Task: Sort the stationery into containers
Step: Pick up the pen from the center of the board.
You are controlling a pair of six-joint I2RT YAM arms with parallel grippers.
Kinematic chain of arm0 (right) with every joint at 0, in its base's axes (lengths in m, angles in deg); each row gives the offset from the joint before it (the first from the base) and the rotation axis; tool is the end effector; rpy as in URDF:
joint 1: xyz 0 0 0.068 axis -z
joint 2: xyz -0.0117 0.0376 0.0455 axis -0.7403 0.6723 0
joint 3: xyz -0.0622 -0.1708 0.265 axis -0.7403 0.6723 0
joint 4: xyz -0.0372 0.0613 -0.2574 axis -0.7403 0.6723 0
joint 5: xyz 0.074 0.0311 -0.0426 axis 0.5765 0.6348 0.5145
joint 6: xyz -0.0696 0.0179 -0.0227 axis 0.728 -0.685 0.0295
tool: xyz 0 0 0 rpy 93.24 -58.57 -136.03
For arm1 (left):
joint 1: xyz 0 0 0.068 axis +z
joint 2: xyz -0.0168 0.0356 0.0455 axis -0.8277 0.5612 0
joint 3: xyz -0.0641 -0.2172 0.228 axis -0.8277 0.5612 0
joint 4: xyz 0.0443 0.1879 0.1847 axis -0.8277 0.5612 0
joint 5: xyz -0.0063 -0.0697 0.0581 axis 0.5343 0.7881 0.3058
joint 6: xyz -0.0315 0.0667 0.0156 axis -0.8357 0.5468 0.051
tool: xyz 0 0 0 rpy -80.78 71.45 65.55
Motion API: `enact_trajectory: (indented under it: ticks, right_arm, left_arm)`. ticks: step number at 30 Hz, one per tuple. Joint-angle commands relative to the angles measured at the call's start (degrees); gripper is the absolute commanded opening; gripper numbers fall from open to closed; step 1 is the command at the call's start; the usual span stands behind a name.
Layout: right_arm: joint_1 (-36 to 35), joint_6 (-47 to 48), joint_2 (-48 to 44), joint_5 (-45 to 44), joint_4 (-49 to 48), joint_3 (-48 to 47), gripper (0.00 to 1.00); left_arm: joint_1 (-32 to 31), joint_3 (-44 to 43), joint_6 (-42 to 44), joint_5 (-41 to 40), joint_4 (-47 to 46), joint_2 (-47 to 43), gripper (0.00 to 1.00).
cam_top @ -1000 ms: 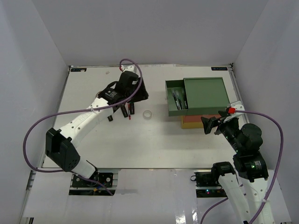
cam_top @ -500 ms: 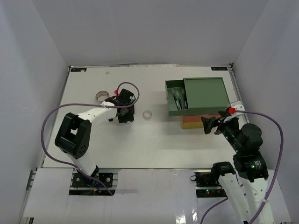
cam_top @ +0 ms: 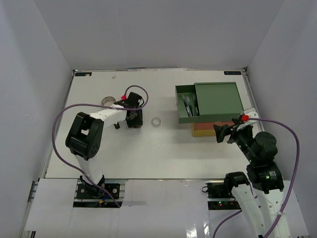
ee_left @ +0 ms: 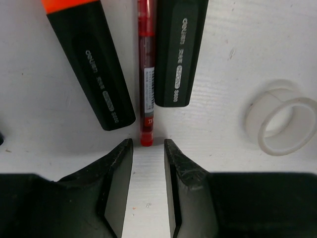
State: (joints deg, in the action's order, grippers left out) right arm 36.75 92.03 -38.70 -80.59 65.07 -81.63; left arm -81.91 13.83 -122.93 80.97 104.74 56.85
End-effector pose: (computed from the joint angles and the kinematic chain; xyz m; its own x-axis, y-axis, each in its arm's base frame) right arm 0.0687 0.0218 0.3537 -0.0511 -0.0530 -0.9973 -0.3187 0.9472 -0.0340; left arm 0.3436 -0.1606 0.1828 -0.9144 -0.1629 -0.3707 -0.1227 0.9839 -0.1297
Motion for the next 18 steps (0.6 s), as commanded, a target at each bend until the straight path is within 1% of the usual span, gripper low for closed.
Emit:
enact_trajectory:
  ticks: [1, 8, 11, 12, 18]
  right_arm:
    - [-0.42, 0.99, -0.7, -0.85, -2.6, 0.32, 0.9]
    - [-0.51, 1.08, -0.7, -0.41, -2.78, 0.41, 0.9]
    - [-0.51, 0.99, -0.96, -0.41, -2.78, 0.32, 0.9]
    - [-0.51, 0.99, -0.88, -0.41, -2.78, 0.32, 0.9]
    - [-0.51, 0.99, -1.05, -0.15, -2.78, 0.32, 0.9]
  left_arm:
    - [0.82, -1.01, 0.47, -0.11, -1.13, 2.64, 0.42]
    - [1.87, -3.12, 0.73, -0.99, -0.61, 5.19, 0.41]
    - [1.96, -3.21, 0.73, -1.16, -0.25, 5.72, 0.37]
    - [1.96, -3.12, 0.65, -1.25, -0.34, 5.81, 0.33]
    - [1.96, -1.81, 0.47, -0.81, 0.63, 5.2, 0.21]
